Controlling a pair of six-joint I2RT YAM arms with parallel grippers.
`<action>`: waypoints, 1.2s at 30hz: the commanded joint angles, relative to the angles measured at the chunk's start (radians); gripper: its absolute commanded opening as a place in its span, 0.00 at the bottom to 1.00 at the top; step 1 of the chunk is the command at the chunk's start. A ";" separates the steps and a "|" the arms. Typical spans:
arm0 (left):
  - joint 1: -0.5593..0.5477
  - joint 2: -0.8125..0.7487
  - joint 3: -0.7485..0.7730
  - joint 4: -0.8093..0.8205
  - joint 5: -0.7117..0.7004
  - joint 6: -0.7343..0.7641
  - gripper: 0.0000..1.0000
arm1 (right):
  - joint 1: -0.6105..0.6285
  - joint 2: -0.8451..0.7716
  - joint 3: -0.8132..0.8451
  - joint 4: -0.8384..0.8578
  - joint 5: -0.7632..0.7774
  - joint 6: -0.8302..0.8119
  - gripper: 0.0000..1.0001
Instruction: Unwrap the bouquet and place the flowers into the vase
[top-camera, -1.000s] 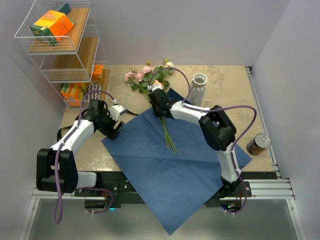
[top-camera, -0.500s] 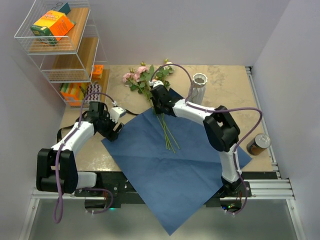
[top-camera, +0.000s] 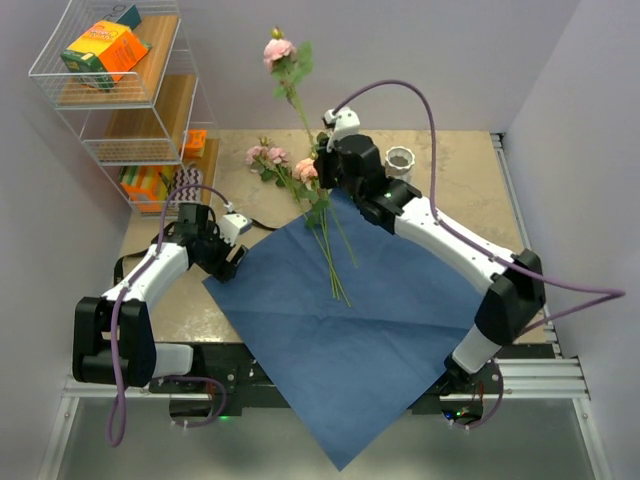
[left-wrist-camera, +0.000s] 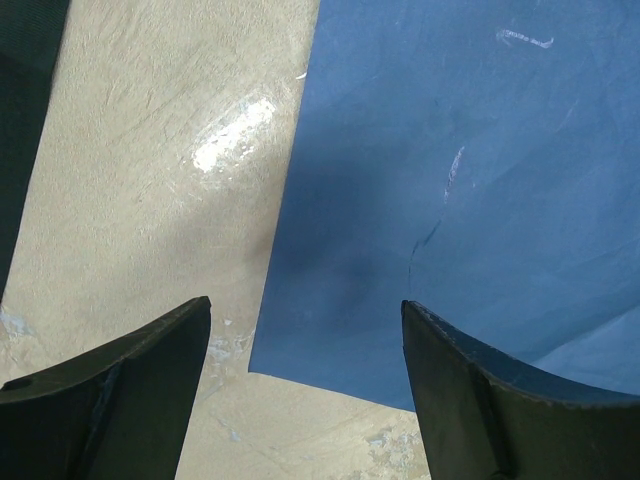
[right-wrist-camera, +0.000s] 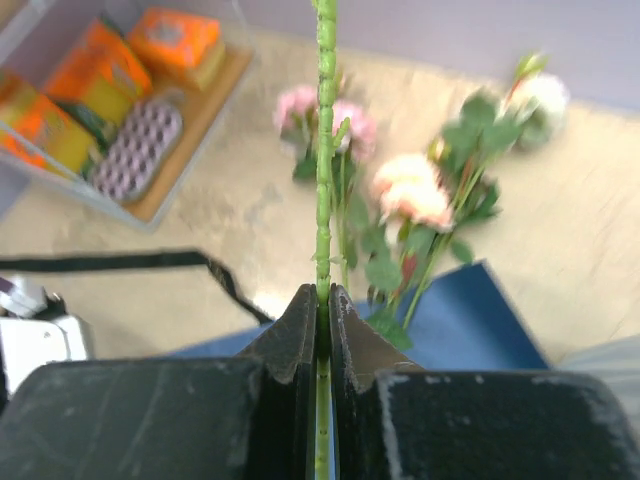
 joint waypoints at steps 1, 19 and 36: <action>0.011 -0.029 0.015 0.032 0.009 -0.002 0.81 | 0.000 -0.163 -0.006 0.244 0.113 -0.139 0.00; 0.037 -0.032 0.055 -0.011 0.124 0.076 0.82 | -0.175 -0.163 -0.057 1.142 0.296 -0.679 0.00; 0.104 -0.027 0.135 -0.103 0.167 0.142 0.83 | -0.279 -0.039 -0.117 1.335 0.287 -0.606 0.00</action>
